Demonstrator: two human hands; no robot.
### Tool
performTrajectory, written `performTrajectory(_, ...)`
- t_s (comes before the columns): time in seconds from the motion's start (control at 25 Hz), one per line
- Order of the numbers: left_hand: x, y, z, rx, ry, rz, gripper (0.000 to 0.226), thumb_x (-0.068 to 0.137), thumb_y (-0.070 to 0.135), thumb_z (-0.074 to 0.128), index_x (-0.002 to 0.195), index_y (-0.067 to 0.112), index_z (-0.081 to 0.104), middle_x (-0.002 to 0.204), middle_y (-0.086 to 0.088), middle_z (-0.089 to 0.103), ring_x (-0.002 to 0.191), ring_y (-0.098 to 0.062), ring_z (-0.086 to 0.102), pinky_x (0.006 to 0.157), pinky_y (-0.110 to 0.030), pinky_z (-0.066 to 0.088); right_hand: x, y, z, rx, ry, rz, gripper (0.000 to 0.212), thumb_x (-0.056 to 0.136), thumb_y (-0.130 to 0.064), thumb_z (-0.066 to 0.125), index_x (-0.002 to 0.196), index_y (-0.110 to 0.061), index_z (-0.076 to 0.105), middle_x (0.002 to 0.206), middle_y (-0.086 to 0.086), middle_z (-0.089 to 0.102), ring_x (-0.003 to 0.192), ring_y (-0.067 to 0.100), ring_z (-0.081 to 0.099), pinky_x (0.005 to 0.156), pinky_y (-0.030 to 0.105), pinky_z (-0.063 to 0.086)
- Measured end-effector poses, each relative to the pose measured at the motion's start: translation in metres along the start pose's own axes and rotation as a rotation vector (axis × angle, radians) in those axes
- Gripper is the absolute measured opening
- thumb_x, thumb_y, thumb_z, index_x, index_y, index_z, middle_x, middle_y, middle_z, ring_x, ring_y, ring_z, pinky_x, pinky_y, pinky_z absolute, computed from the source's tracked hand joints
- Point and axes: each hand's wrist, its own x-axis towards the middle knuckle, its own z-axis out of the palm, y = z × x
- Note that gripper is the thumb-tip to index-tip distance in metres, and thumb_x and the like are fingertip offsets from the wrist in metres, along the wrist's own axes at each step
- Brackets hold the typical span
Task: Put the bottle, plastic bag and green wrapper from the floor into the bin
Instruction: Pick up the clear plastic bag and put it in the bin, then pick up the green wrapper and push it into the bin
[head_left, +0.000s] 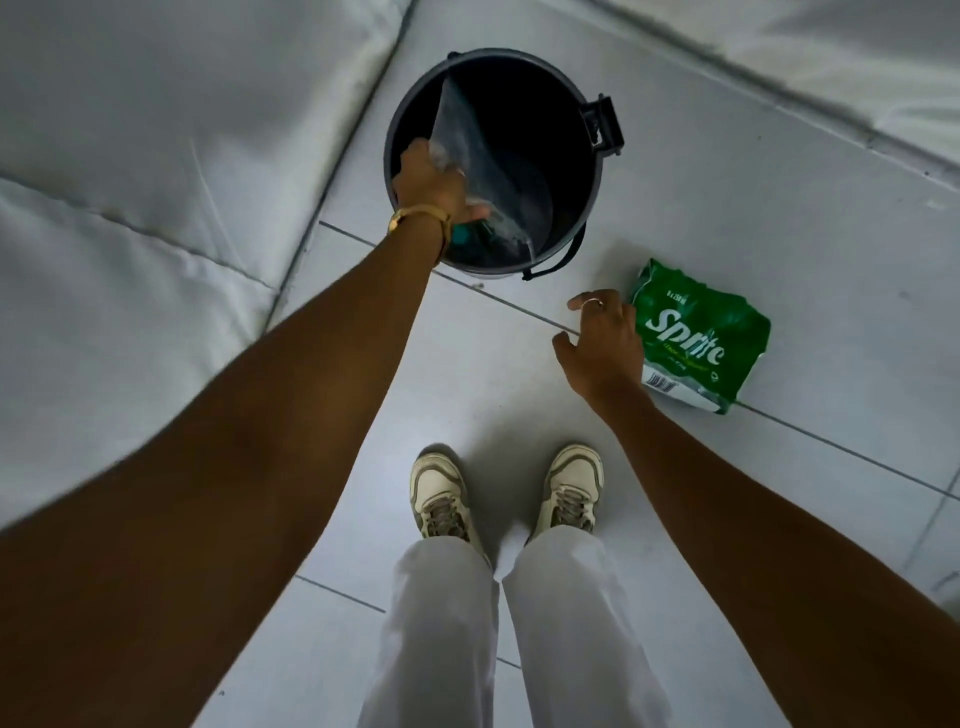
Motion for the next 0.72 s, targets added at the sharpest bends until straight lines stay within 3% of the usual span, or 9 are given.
performTrajectory(0.08,0.014,-0.006,0.008,0.167,-0.036,-0.006,0.048,0.092,0.006,0.059,0.136,0.005,0.037,0.138,-0.019,0.046,0.117,-0.041,0.057,0.085,-0.049,0.059,0.008,0.004,0.006,-0.021,-0.005,0.012,0.040,0.090,-0.022,0.065,0.127,-0.009,0.056,0.133,0.011,0.050,0.124,0.030,0.047,0.100,0.046,0.050)
performTrajectory(0.2,0.017,-0.018,0.004,0.877,0.157,0.433,0.069,0.087,0.028,0.065,0.144,0.009,0.032,0.147,-0.021,0.039,0.134,-0.041,0.040,0.110,-0.049,0.040,0.017,0.021,0.018,-0.093,-0.035,0.090,0.042,0.092,-0.020,0.061,0.131,-0.007,0.054,0.138,0.014,0.047,0.126,0.033,0.045,0.103,0.044,0.047)
performTrajectory(0.28,0.011,-0.033,-0.006,1.125,0.231,0.664,0.080,0.087,0.049,0.055,0.149,0.009,0.026,0.157,-0.022,0.024,0.146,-0.042,0.019,0.119,-0.051,0.017,0.020,0.034,0.028,-0.165,-0.105,0.167,0.041,0.095,-0.019,0.055,0.135,-0.007,0.051,0.149,0.019,0.037,0.135,0.039,0.036,0.111,0.049,0.039)
performTrajectory(0.36,0.007,-0.052,-0.014,1.214,0.174,0.722,0.092,0.087,0.065,0.041,0.152,0.006,0.015,0.161,-0.022,0.010,0.149,-0.040,0.005,0.121,-0.052,0.003,0.025,0.047,0.040,-0.195,-0.185,0.250,0.040,0.098,-0.016,0.050,0.137,-0.011,0.049,0.159,0.025,0.015,0.145,0.049,0.015,0.119,0.057,0.022)
performTrajectory(0.48,0.015,-0.081,-0.008,1.262,0.115,0.753,0.098,0.087,0.073,0.031,0.153,0.004,0.010,0.162,-0.020,0.008,0.151,-0.036,0.004,0.123,-0.051,0.003,0.037,0.066,0.066,-0.139,-0.275,0.406,0.037,0.097,-0.015,0.051,0.134,-0.015,0.053,0.161,0.026,-0.009,0.146,0.052,-0.007,0.120,0.064,0.004)
performTrajectory(0.6,0.028,-0.094,0.000,1.236,0.206,0.807,0.093,0.088,0.073,0.024,0.153,0.006,0.016,0.161,-0.019,0.015,0.150,-0.037,0.010,0.122,-0.052,0.006,0.051,0.080,0.090,-0.101,-0.354,0.495,0.033,0.095,-0.022,0.057,0.127,-0.011,0.058,0.161,0.024,-0.015,0.146,0.051,-0.010,0.118,0.068,0.005)
performTrajectory(0.72,0.036,-0.099,0.000,1.196,0.276,0.886,0.092,0.088,0.073,0.022,0.151,0.006,0.023,0.159,-0.020,0.022,0.148,-0.040,0.016,0.121,-0.054,0.009,0.060,0.087,0.101,-0.064,-0.410,0.551,0.037,0.095,-0.016,0.058,0.131,-0.007,0.053,0.162,0.019,-0.018,0.148,0.048,-0.004,0.118,0.065,0.018)
